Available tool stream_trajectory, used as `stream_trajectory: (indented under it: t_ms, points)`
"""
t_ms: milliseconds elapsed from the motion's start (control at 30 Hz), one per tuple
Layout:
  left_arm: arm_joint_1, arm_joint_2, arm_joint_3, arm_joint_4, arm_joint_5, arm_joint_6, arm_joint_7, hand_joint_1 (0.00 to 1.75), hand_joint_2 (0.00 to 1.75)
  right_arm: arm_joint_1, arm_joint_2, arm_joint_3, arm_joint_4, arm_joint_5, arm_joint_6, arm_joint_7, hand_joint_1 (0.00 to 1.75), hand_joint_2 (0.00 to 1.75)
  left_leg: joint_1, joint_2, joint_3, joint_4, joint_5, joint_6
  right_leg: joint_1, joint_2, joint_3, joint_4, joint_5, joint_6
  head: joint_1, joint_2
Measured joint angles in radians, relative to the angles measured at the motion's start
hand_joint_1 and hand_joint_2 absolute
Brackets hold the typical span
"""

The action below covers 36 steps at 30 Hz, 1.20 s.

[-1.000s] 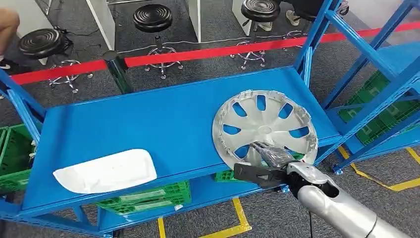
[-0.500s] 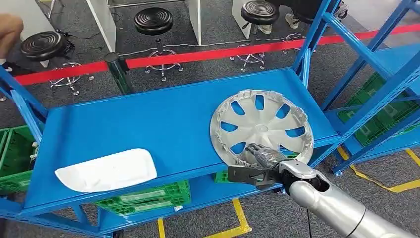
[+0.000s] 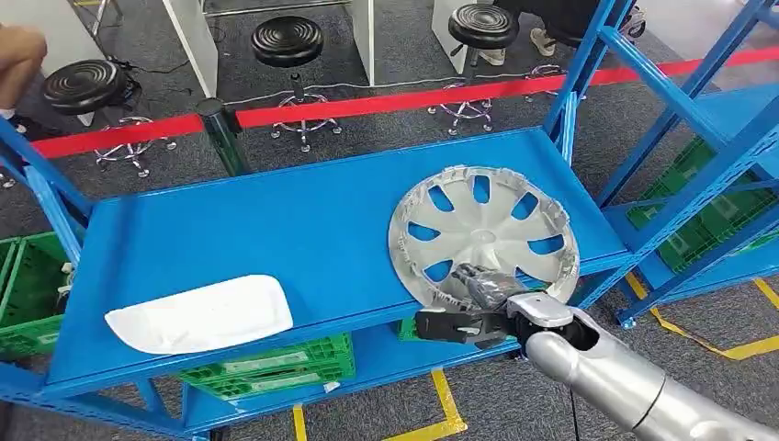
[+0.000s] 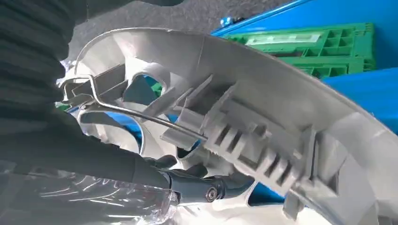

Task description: Take the parts from the cabinet and place them on the table.

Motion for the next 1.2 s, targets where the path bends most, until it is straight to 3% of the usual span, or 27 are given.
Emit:
stream_trajectory:
  t_ms: [233, 533, 800, 1200]
  points:
    - [0.000, -0.003, 0.002, 0.000, 0.007, 0.008, 0.000, 0.00, 0.00, -0.004, 0.019, 0.016, 0.022, 0.068, -0.035, -0.019, 0.00, 1.75, 0.000, -0.001, 0.000, 0.000, 0.000, 0.000, 0.000, -0.001, 0.000, 0.000, 0.000, 0.000, 0.000, 0.000]
    - [0.002, -0.005, 0.008, 0.000, 0.012, 0.013, 0.006, 0.00, 0.00, 0.022, 0.043, 0.023, 0.040, 0.283, -0.225, -0.098, 0.00, 1.75, 0.000, -0.003, -0.003, 0.000, 0.001, 0.001, 0.000, -0.005, -0.002, 0.000, -0.001, 0.000, 0.000, 0.000]
    - [0.003, -0.005, 0.008, 0.000, 0.012, 0.019, 0.008, 0.00, 0.00, 0.051, 0.047, 0.005, 0.034, 0.361, -0.309, -0.115, 0.00, 1.75, 0.000, -0.002, -0.004, 0.000, 0.001, 0.001, 0.000, -0.005, -0.002, -0.001, -0.002, 0.000, 0.000, 0.000]
    - [0.004, -0.005, 0.008, 0.000, 0.024, 0.023, 0.013, 0.00, 0.00, 0.091, 0.047, -0.053, 0.002, 0.378, -0.307, -0.109, 0.00, 1.75, 0.000, -0.002, -0.004, 0.000, 0.000, 0.001, 0.000, -0.005, -0.002, -0.002, -0.002, 0.000, 0.000, 0.000]
